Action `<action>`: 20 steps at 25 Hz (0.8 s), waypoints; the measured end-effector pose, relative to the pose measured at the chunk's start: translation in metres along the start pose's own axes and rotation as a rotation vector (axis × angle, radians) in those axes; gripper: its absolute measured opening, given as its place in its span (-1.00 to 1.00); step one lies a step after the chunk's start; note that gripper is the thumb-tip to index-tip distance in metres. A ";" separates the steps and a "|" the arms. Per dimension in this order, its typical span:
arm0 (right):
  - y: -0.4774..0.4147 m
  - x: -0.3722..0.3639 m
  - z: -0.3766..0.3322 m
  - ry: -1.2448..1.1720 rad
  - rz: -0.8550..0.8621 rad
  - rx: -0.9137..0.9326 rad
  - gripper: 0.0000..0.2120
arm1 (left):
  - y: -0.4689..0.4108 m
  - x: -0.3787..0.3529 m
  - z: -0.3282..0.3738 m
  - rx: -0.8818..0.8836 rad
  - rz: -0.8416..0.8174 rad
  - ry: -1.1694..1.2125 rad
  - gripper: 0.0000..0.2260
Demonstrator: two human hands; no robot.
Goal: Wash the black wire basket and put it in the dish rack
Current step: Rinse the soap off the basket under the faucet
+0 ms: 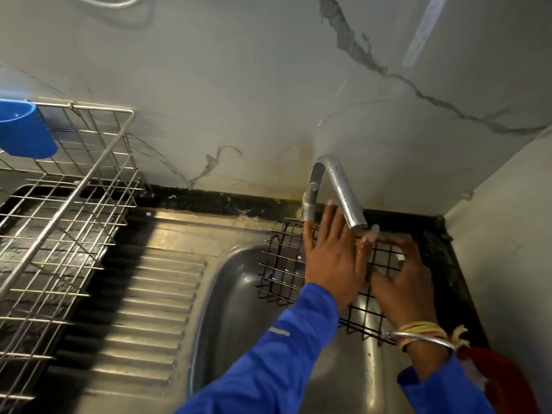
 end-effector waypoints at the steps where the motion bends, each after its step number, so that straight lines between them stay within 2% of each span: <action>1: 0.001 0.005 -0.002 -0.001 0.004 0.005 -0.44 | 0.005 0.003 -0.003 -0.065 0.028 0.011 -0.27; 3: 0.007 0.010 -0.008 0.014 0.012 -0.010 -0.35 | 0.011 0.010 -0.038 -0.031 0.100 0.054 -0.35; 6: 0.021 0.013 -0.027 0.139 0.058 0.077 -0.24 | 0.025 0.011 -0.095 0.230 0.120 0.316 -0.30; 8: 0.027 0.013 -0.038 0.179 0.049 0.155 -0.26 | 0.029 0.011 -0.108 0.341 0.094 0.542 -0.57; 9: 0.028 0.014 -0.041 0.197 0.037 0.190 -0.27 | 0.026 0.005 -0.114 0.418 0.030 0.631 -0.70; 10: 0.029 0.014 -0.043 0.221 0.023 0.225 -0.26 | 0.019 -0.005 -0.122 0.492 -0.082 0.655 -0.71; 11: 0.031 0.013 -0.045 0.249 0.011 0.262 -0.25 | 0.014 -0.013 -0.126 0.538 -0.230 0.615 -0.55; 12: 0.033 0.012 -0.049 0.285 0.004 0.314 -0.24 | 0.010 -0.024 -0.131 0.578 -0.358 0.573 -0.30; 14: 0.037 0.004 -0.060 0.350 -0.001 0.423 -0.22 | 0.001 -0.038 -0.134 0.666 -0.443 0.514 0.11; 16: 0.038 -0.006 -0.068 0.400 0.012 0.463 -0.14 | -0.001 -0.025 -0.107 0.710 -0.431 0.467 0.26; 20: 0.033 -0.009 -0.067 0.382 0.091 0.462 -0.02 | -0.004 -0.023 -0.066 0.671 -0.448 0.522 0.27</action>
Point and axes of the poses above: each hand's wrist, its own y-axis away from the middle knuckle, its own x-axis out of the back of the hand, z = x × y, the point moved 8 cm from there along -y, towards the middle knuckle, and after that the axes turned 3 degrees about x, right-handed, at the moved point
